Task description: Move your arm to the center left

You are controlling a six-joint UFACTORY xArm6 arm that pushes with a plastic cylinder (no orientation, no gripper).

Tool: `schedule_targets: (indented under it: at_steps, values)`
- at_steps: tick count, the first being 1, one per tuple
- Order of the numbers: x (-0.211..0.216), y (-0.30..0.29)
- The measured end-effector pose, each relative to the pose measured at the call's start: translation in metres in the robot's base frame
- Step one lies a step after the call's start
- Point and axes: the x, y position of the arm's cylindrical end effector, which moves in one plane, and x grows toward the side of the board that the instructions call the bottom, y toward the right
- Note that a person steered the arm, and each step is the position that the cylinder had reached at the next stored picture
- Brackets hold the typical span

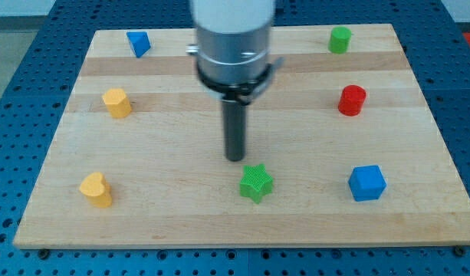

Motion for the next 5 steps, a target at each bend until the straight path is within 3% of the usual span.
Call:
schedule_targets:
  at_steps: [4,5]
  values:
    - [-0.061,-0.223]
    - [-0.080,-0.257]
